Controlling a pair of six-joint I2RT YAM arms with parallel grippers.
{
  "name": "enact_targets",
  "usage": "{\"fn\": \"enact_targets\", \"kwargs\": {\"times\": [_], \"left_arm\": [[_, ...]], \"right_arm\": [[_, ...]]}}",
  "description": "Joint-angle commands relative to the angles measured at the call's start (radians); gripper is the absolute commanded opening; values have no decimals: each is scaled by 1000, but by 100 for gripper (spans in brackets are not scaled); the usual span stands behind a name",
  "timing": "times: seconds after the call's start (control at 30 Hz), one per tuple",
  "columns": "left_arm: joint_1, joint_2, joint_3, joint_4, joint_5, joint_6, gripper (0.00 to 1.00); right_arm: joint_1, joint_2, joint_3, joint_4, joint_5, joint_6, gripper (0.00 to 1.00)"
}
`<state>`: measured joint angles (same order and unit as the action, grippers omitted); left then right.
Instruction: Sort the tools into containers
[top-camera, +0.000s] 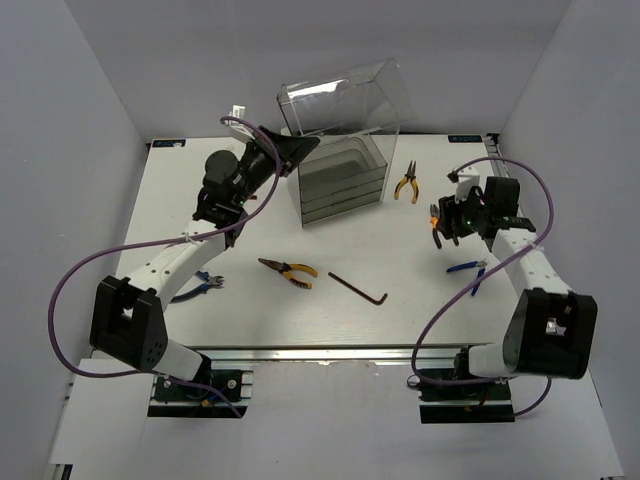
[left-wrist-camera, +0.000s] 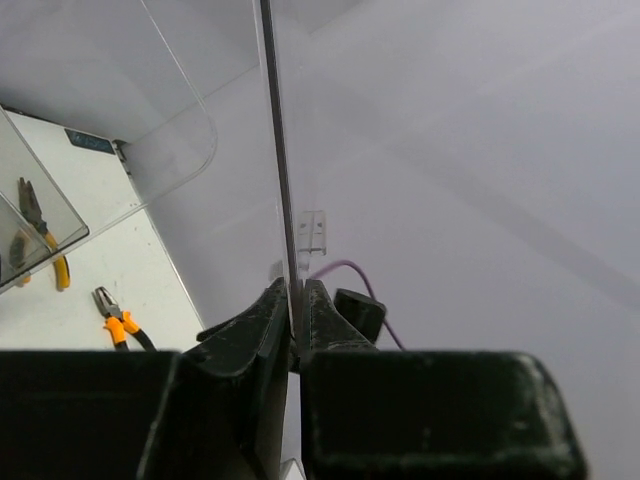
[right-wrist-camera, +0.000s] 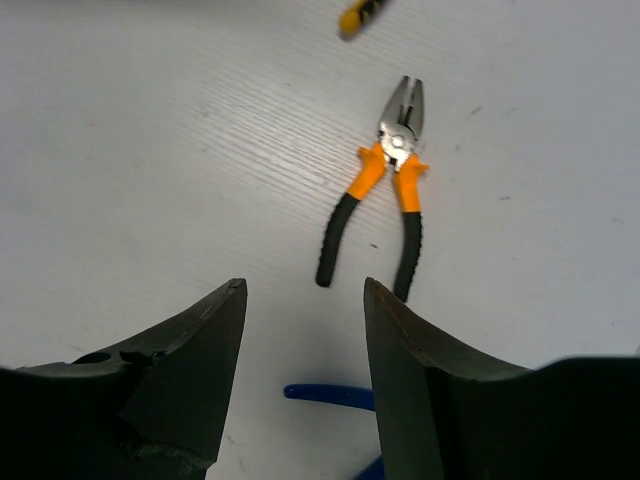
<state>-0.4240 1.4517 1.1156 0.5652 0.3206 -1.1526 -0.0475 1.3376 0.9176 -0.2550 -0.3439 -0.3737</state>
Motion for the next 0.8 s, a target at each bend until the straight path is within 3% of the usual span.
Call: {"fn": "enact_targets", "kwargs": {"times": [0.0, 0.37, 0.77], "left_arm": [[1, -5, 64, 64, -23, -10, 15], [2, -4, 72, 64, -25, -19, 15], [2, -4, 72, 56, -23, -19, 15]], "right_arm": [[-54, 70, 76, 31, 37, -14, 57], [-92, 371, 193, 54, 91, -103, 54], [-89, 492, 196, 89, 141, -136, 51]]}}
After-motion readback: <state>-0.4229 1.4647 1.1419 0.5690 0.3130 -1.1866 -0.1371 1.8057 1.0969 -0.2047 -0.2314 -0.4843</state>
